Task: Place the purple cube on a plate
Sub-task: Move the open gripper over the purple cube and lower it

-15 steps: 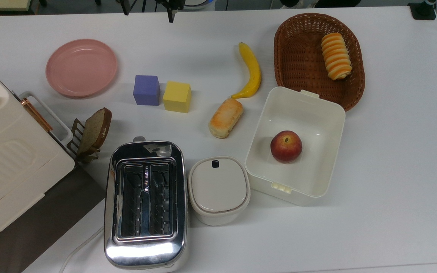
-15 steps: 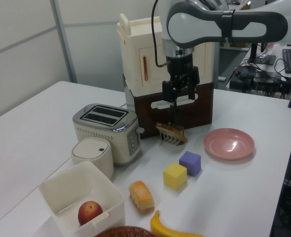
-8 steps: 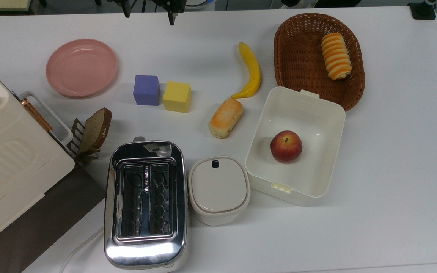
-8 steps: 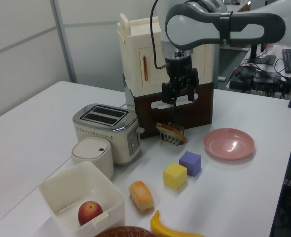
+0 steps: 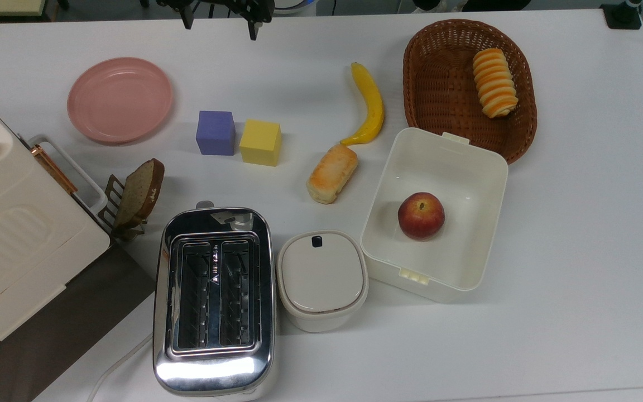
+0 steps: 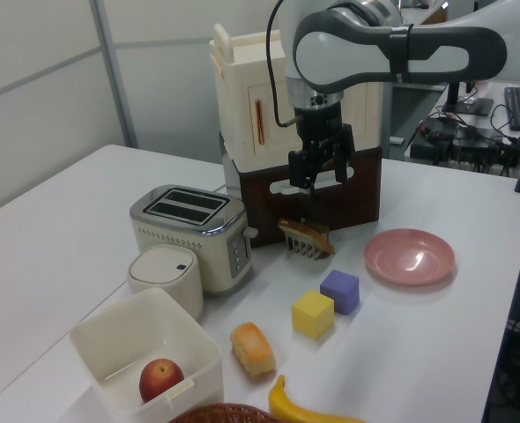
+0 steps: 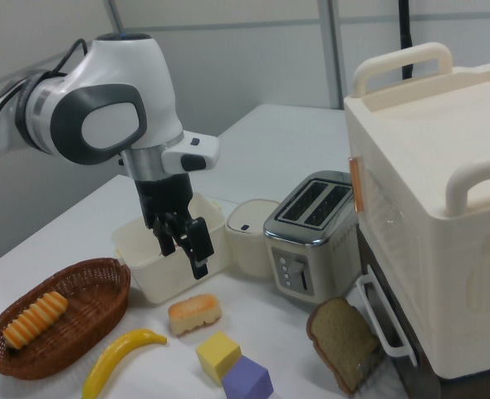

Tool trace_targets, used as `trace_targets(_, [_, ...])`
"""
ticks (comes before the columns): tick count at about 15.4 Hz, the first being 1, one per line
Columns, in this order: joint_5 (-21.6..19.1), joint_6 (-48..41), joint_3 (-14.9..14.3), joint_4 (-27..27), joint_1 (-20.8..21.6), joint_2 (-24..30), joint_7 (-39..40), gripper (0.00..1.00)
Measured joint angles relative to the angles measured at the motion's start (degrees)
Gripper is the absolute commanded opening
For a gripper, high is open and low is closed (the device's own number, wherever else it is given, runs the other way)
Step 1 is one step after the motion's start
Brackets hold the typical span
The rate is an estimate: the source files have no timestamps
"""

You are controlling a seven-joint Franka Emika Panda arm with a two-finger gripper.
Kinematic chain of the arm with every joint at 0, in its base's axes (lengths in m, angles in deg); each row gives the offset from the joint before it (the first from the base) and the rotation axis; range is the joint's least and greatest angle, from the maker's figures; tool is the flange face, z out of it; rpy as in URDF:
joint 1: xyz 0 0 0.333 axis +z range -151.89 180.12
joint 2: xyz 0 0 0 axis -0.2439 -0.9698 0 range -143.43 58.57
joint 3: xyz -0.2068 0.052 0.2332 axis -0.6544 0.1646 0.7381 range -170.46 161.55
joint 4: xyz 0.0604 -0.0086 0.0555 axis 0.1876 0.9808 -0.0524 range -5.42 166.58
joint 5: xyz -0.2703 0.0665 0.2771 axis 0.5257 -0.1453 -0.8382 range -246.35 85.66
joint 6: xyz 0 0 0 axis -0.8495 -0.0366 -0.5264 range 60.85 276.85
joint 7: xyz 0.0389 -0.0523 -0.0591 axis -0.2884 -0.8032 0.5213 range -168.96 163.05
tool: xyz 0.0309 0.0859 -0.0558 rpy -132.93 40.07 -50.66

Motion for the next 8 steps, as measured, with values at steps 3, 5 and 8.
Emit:
trace_targets(3, [0.09, 0.0, -0.12, 1.49, -0.04, 0.0, 0.23, 1.0])
trace_targets(5, [0.22, 0.3, -1.21, 2.86, 0.02, 0.0, 1.32, 1.0])
trace_targets(8, [0.49, 6.23, -4.43, 6.85, 0.03, 0.02, 3.04, 1.0])
